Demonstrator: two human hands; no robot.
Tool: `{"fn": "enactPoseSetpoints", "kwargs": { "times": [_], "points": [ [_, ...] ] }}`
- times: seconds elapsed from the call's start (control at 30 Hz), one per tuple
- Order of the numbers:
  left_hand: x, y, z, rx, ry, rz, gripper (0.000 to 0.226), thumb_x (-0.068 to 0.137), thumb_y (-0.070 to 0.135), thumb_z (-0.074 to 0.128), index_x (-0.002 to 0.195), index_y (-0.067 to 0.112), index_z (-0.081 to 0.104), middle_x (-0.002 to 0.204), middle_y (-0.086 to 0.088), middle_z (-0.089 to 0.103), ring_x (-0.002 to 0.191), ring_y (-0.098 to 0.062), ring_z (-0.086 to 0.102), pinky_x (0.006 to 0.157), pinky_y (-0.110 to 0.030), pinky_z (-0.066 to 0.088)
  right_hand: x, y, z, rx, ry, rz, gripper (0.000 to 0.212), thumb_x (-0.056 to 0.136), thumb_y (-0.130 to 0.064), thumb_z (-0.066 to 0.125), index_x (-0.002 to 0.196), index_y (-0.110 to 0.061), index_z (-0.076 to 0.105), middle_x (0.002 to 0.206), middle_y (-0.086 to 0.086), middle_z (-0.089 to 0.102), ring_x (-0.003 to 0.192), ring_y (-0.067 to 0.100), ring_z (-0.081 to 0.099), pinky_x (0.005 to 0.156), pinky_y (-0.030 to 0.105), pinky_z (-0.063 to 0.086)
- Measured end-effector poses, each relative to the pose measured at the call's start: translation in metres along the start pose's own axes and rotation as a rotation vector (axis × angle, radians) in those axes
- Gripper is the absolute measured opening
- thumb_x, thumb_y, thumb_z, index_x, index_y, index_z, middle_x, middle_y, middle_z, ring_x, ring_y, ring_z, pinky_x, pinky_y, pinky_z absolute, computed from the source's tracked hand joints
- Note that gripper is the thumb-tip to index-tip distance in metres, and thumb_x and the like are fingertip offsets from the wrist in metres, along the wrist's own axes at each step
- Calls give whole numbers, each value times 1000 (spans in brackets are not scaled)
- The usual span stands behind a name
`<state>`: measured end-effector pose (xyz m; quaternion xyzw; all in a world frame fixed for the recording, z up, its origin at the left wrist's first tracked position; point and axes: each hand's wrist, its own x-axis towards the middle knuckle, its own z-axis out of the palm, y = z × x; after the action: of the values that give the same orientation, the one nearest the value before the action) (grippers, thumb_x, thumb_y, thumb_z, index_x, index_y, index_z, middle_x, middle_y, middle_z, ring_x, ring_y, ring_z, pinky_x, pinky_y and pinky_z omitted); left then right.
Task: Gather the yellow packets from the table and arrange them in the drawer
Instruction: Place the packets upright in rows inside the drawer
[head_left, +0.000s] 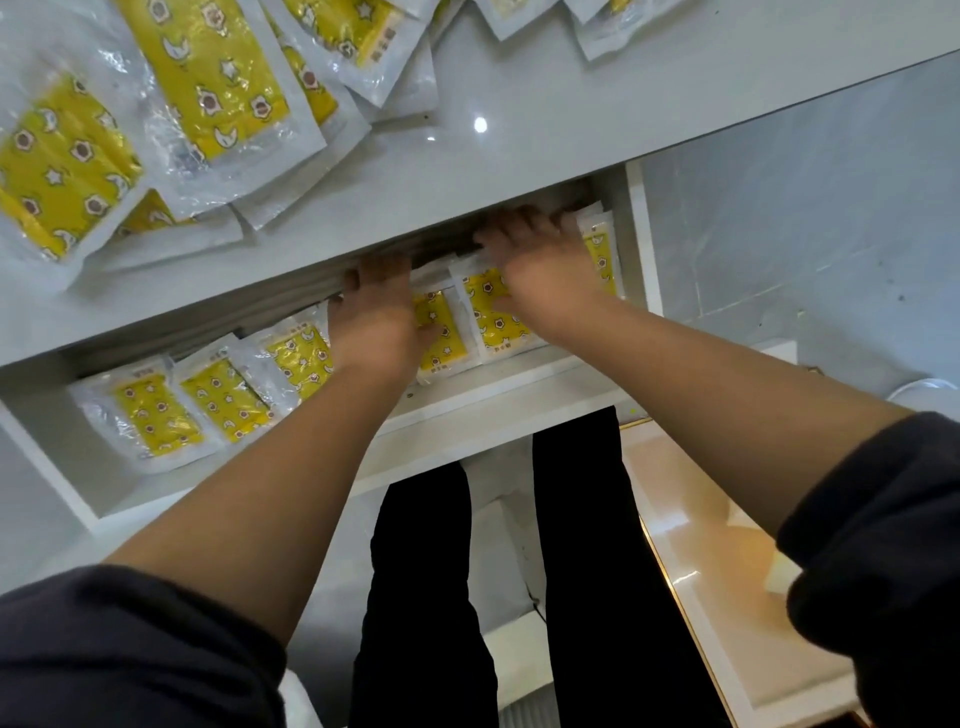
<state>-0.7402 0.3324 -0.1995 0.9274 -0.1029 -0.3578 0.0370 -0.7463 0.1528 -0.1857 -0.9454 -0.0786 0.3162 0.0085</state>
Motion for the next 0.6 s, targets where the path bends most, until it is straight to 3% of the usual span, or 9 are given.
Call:
{"fn": "enactPoseSetpoints", "kwargs": {
  "times": [0.13,0.33,0.47,0.53,0.6],
  "points": [
    [6,-4,7,60,-116,5,60,86,42,64,137,22,41,136,-11,43,124,-33,43,97,-44,40,10,-5,10,-42,-125,-16,63,84,-27,66,140,-20,38,143,7,43,134,29,37,110,46,24],
    [-12,1,-25,-48,-4,9,50,88,33,61,133,17,47,133,-14,45,116,-35,50,93,-43,45,-6,-4,-16,107,23,4,49,90,-27,57,137,-18,46,137,9,50,127,30,45,109,44,30],
    [-38,25,-76,-168,57,143,20,92,27,50,104,15,60,101,-7,64,88,-30,61,72,-39,51,-42,11,-54,343,91,6,30,94,-23,47,121,-19,59,113,3,65,102,24,60,81,36,48],
    [-47,43,-103,-203,85,187,16,93,28,46,97,19,59,94,0,64,82,-25,59,65,-34,47,-57,24,-76,465,117,48,26,96,-23,44,117,-20,60,106,-1,67,94,21,62,69,30,45],
    [-48,63,-130,-216,132,196,14,94,28,45,97,21,58,90,3,63,78,-23,58,61,-33,44,-65,41,-99,565,176,95,23,95,-21,46,112,-21,62,103,-4,68,90,19,62,67,28,41]
  ]
}}
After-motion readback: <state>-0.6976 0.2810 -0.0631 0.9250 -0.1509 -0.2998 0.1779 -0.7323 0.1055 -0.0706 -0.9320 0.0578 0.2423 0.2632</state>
